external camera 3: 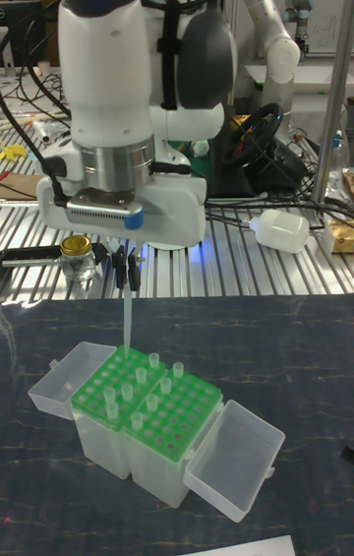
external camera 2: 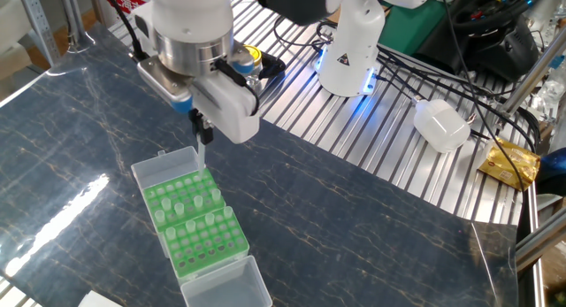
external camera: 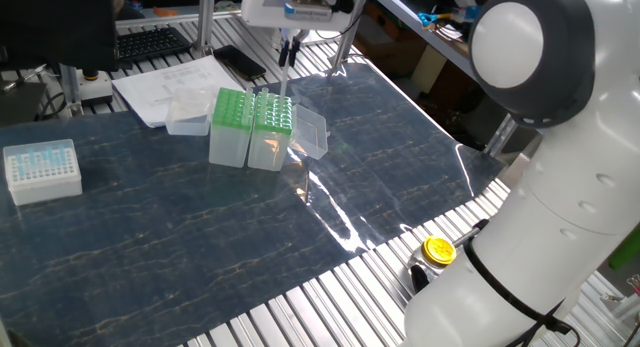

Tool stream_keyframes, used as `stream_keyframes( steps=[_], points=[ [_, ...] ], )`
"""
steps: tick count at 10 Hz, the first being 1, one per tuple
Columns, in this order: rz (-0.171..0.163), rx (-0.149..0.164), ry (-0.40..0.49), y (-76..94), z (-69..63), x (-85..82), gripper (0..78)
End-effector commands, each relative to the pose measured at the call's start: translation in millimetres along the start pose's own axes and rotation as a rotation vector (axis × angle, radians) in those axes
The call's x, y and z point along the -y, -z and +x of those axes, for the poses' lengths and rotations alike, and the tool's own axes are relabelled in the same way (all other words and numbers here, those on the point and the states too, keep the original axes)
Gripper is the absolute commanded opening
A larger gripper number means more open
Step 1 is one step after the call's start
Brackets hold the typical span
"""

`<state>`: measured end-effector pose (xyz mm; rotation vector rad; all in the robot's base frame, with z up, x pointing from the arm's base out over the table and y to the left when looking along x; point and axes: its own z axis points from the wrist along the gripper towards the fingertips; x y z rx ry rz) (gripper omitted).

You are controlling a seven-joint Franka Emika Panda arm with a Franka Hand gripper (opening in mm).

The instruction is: Transfer all large pipette tips from one holder to another

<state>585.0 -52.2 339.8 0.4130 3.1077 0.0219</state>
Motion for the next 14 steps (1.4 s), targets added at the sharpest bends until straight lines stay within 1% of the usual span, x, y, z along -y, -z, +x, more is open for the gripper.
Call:
stream_keyframes(
  steps=[1,5,7,10,14],
  points=[
    [-0.019,-0.002,-0.008,-0.2,0.9,-0.3,1.2],
    [-0.023,0.003,0.01,-7.1,1.9,1.3,1.2],
    [-0.027,0.011,0.015,-11.1,2.0,2.0,1.2],
    [-0.032,0.006,0.008,-11.0,0.3,0.3,1.2],
    [-0.029,0.006,0.007,-6.2,-3.7,-3.5,1.2]
  ],
)
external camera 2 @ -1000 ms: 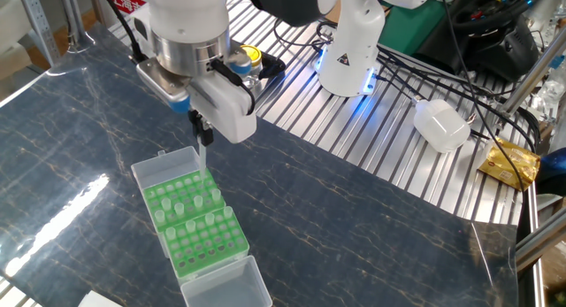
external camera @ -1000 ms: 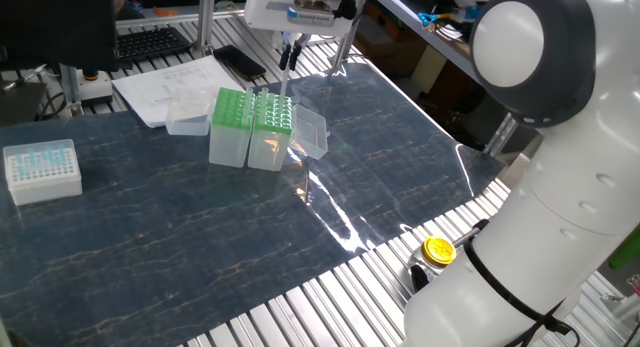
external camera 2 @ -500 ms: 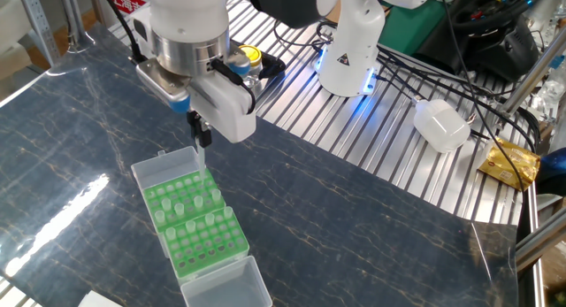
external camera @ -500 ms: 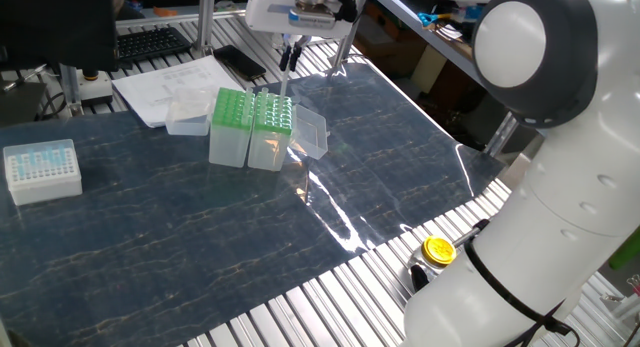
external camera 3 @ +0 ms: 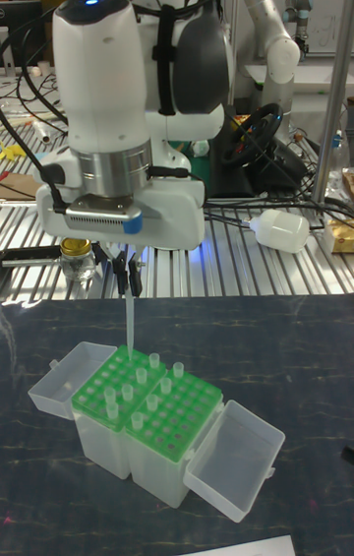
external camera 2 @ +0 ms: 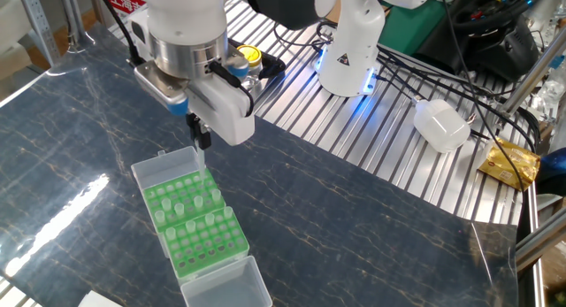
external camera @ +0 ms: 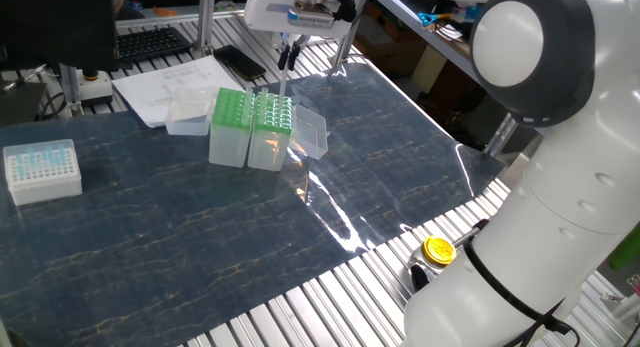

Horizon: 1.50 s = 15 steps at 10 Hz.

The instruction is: Transfer all large pipette tips from one holder to another

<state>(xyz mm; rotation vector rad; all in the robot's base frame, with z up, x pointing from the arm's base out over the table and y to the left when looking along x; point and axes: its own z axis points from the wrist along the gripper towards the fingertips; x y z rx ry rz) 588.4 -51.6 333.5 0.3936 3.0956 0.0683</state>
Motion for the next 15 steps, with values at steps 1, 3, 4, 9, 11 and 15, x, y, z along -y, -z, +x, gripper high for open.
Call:
stream_keyframes(
  steps=[1,3,4,9,11,15],
  points=[
    [0.003,-0.006,-0.008,1.7,-1.5,-4.3,1.2],
    [0.002,-0.006,-0.006,1.2,-3.5,-4.9,1.2],
    [0.002,-0.007,-0.005,2.1,-5.2,-5.0,1.2],
    [-0.01,0.019,0.006,-9.9,-5.5,-4.7,1.2],
    [-0.013,0.016,0.006,-11.6,-5.1,-3.9,1.2],
    [0.008,-0.018,-0.018,6.6,-0.6,-0.4,1.2]
  ],
)
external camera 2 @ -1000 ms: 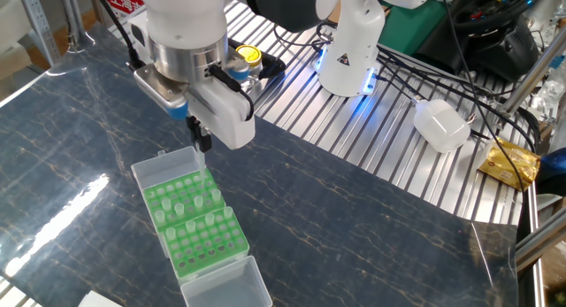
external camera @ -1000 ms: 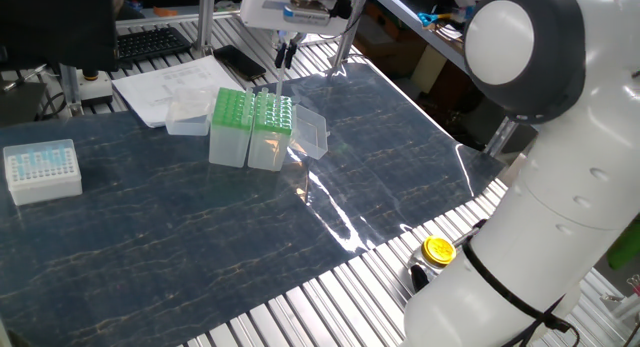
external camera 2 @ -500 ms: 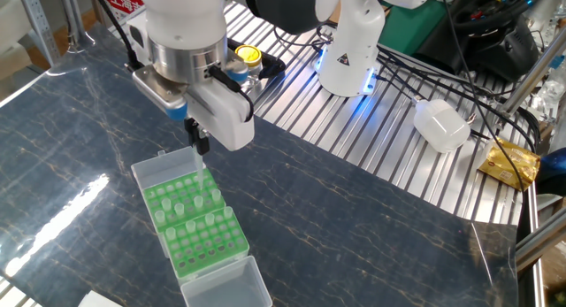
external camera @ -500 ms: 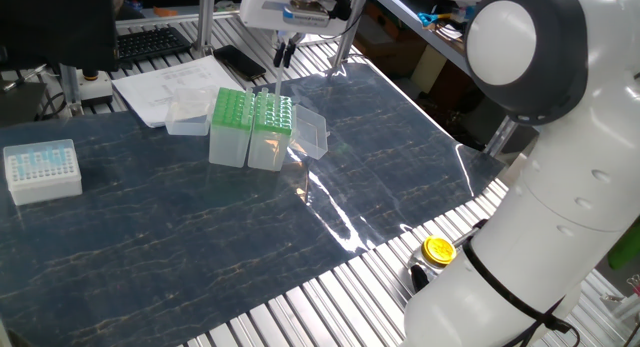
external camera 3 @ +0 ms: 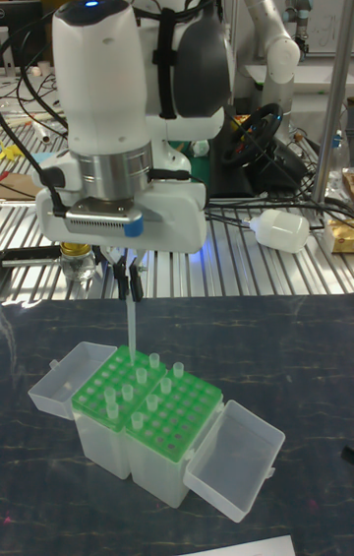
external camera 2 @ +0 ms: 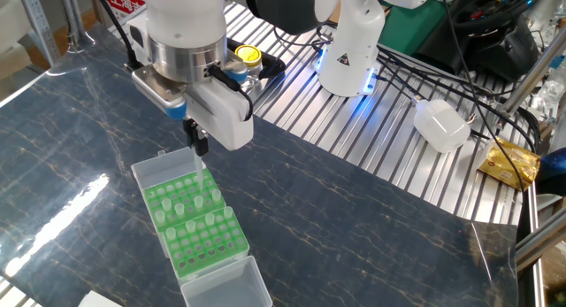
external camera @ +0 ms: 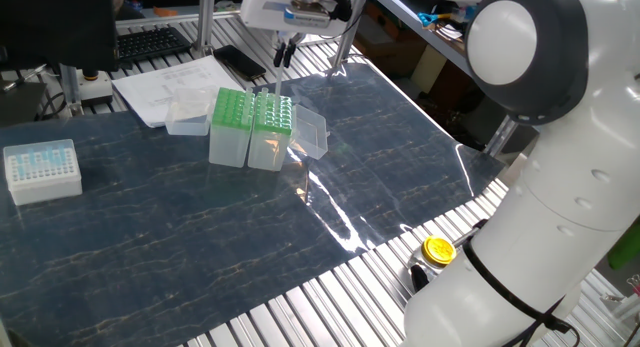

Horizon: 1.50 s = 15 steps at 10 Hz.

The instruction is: Transfer all large pipette tips from one holder to another

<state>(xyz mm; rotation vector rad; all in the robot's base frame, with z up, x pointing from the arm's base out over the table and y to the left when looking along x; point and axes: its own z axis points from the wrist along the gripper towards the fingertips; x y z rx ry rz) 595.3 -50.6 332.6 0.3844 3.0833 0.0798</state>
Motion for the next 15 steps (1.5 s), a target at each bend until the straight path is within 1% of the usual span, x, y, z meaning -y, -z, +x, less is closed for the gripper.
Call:
stream_keyframes(
  steps=[1,2,3,4,6,7,8,9,10,12,15],
  points=[
    [0.03,-0.021,-0.026,16.8,5.7,1.2,1.2],
    [0.041,-0.013,-0.033,25.0,2.4,1.8,1.2],
    [0.039,-0.015,-0.047,32.8,-1.3,3.3,1.2],
    [0.033,-0.013,-0.061,38.2,-2.0,6.3,1.2],
    [0.033,0.001,-0.085,41.2,5.3,9.5,1.2],
    [0.034,0.024,-0.133,38.0,15.7,8.3,1.2],
    [0.033,0.026,-0.16,34.5,20.7,6.6,1.2],
    [0.032,0.026,-0.173,32.7,22.7,5.9,1.2],
    [0.03,0.026,-0.182,30.0,21.6,3.8,1.2],
    [0.021,0.04,-0.192,23.6,20.1,-0.7,1.2],
    [0.015,0.043,-0.181,15.5,15.3,1.6,1.2]
  ],
)
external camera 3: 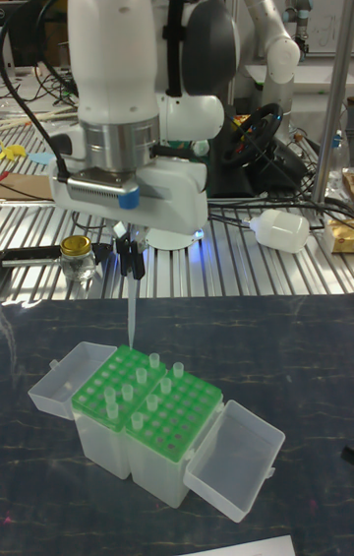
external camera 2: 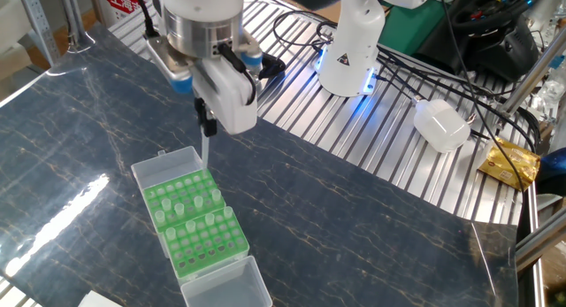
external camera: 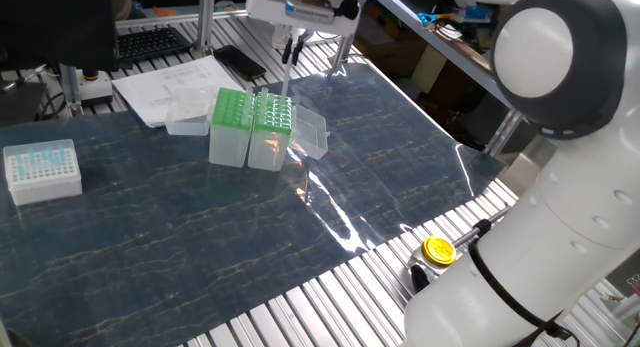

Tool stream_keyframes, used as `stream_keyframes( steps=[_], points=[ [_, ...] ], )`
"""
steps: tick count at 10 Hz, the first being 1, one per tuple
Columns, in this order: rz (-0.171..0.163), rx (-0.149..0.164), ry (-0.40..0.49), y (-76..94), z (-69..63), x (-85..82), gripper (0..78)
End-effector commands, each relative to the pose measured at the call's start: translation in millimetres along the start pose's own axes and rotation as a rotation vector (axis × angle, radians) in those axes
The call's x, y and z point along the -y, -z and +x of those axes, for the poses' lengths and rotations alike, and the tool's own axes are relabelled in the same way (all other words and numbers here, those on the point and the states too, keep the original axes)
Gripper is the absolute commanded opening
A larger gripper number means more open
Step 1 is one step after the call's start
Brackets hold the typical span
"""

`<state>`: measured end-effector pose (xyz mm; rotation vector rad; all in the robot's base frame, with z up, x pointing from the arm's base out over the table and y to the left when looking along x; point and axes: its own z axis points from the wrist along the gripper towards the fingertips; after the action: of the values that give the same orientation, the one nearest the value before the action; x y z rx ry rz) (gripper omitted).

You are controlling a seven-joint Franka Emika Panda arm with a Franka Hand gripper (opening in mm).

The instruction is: Transfer all large pipette tips from one holder to another

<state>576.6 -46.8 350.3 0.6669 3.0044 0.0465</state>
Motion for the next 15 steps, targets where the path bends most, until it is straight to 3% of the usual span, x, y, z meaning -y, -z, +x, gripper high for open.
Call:
stream_keyframes(
  steps=[1,15],
  points=[
    [-0.008,0.007,0.008,-5.0,-5.0,1.7,1.2],
    [-0.024,0.008,0.042,-40.8,-2.5,11.2,1.2]
  ],
)
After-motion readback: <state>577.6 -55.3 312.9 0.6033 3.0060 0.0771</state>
